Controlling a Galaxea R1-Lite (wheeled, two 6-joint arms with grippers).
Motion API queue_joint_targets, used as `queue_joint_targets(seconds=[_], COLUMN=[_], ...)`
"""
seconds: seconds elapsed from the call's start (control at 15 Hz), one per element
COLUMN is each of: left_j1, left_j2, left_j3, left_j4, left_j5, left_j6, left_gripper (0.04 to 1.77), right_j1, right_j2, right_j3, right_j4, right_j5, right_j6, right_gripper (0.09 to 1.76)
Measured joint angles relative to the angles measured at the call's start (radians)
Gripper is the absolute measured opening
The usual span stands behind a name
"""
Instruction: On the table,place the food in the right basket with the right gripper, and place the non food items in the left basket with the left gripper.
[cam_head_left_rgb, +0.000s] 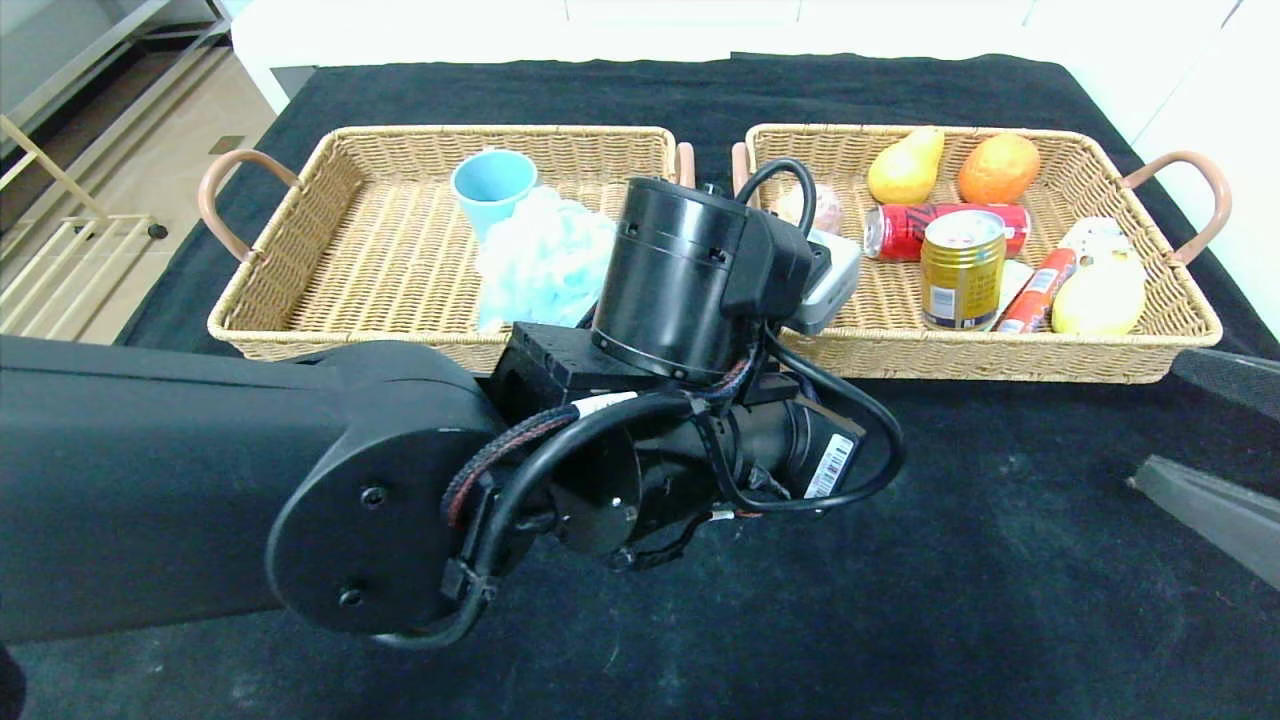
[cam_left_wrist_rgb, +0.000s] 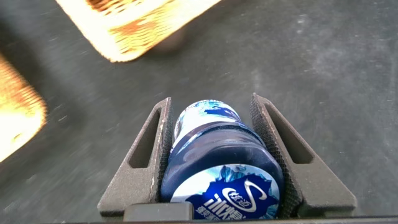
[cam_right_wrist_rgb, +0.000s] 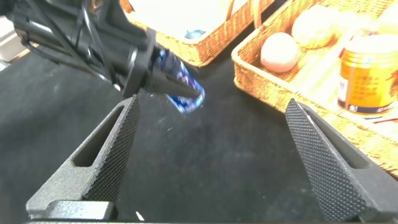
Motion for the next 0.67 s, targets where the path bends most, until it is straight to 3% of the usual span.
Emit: queue_joint_targets(seconds=[0.67], left_j1=[-0.021], left_j2=[0.120], left_j3=[-0.104], left_j4=[0.004], left_j5=[-0.041], left_j6=[0.021], left_gripper=[0.90], right_j1=[-0.025], right_j2=[-0.039], right_j3=[-0.019], right_j4=[-0.001], right_j5=[-0.001], right_j6=[0.002], right_gripper=[1.71])
